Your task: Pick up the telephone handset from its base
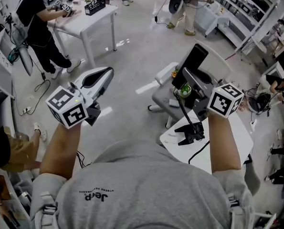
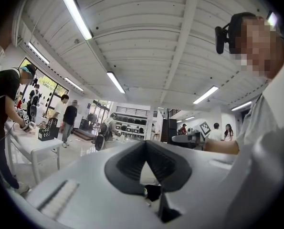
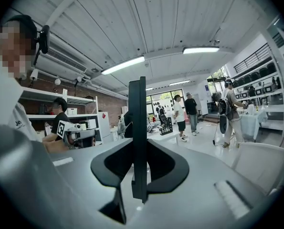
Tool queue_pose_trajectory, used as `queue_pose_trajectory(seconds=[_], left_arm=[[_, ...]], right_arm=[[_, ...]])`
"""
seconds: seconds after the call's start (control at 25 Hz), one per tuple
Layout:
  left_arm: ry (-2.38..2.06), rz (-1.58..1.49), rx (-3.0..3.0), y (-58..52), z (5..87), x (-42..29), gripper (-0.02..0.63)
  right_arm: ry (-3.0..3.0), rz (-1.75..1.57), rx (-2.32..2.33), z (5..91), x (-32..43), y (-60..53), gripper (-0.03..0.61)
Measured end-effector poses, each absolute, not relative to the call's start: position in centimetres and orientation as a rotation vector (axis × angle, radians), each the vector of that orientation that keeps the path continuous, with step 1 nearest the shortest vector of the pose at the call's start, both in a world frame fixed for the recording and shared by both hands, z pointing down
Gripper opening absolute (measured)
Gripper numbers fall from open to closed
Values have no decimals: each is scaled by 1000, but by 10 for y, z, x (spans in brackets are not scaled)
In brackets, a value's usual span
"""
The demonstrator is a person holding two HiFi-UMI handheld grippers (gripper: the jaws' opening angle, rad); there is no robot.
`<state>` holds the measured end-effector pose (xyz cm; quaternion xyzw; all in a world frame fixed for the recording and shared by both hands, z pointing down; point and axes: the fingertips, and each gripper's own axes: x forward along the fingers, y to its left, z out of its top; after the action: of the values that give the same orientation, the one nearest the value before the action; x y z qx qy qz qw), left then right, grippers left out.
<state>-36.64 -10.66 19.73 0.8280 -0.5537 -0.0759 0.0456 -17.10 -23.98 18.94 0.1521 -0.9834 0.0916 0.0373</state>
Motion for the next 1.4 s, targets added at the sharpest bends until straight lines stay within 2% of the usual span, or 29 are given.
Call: queue_pose_trajectory(seconds=[1.4], left_arm=[[-1677,-241,2546,-102,190,-362,51]], right_arm=[[-3025,263,480,184,-167,-237,78]])
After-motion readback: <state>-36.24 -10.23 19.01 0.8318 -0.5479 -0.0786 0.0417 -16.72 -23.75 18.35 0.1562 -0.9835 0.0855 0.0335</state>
